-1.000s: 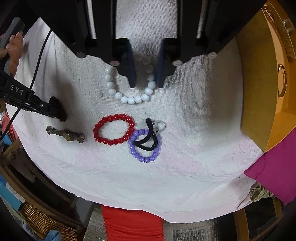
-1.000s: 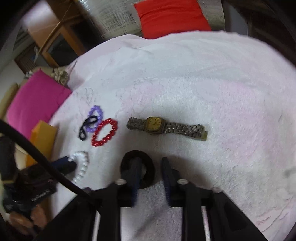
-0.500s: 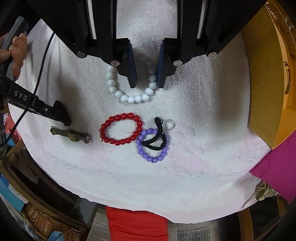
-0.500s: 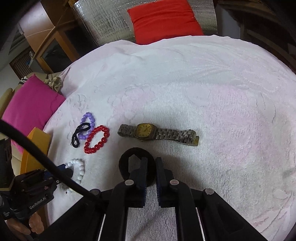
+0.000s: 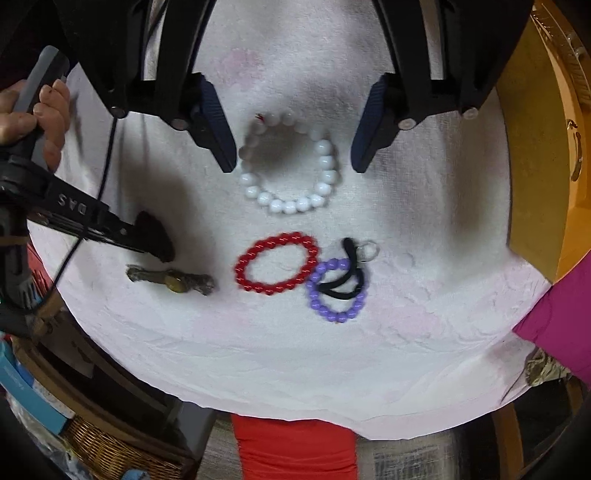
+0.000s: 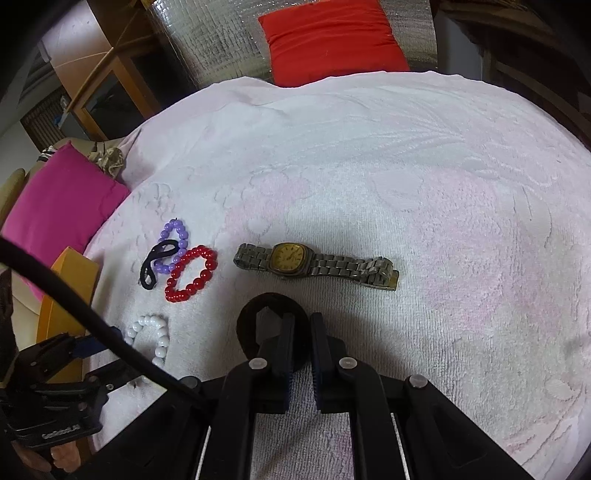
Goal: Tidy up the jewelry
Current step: 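Grasp and lift the white pearl bracelet with the left tool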
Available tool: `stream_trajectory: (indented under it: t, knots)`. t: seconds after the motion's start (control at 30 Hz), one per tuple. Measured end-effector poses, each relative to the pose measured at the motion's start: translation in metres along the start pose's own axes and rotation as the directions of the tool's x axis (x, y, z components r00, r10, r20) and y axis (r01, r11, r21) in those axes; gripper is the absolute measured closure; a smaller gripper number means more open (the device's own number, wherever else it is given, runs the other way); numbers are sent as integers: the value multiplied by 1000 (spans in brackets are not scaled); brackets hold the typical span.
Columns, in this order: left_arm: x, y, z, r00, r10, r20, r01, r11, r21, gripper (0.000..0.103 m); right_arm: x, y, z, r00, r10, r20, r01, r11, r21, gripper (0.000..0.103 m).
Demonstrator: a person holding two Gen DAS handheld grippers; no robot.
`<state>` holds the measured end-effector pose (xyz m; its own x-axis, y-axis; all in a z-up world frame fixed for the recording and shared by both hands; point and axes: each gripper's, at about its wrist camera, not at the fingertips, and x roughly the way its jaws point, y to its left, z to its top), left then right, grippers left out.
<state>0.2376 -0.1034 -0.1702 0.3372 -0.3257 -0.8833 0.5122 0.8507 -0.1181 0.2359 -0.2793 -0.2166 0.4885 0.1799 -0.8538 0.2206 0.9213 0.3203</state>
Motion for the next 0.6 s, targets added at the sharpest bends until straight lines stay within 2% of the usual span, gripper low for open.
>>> stream_trajectory:
  t: [0.13,0.2,0.3,0.37,0.43,0.6]
  knots:
    - [7,-6,-1,1000,4,-21,-3,999,32,36,0,0,0,1000,0,0,0,1000,0,94]
    - [13,-8,-1,999,28,-29,-27,999,41,36,0,0,-1,1000,-1,1,1,1000,-1,94]
    - [15,-8,0,999,31,-14,-31,999,37,36,0,0,0,1000,0,1,0,1000,-2,94]
    - [15,-9,-1,999,37,-7,-37,999,37,40,0,0,0,1000,-1,2,1,1000,-4,94]
    - [13,-9,-3,999,51,3,-51,998,42,55,0,0,0,1000,-3,3,3,1000,-6,94]
    - [10,0,1,999,42,19,-42,999,4,82,0,1,0,1000,-3,4,3,1000,-7,94]
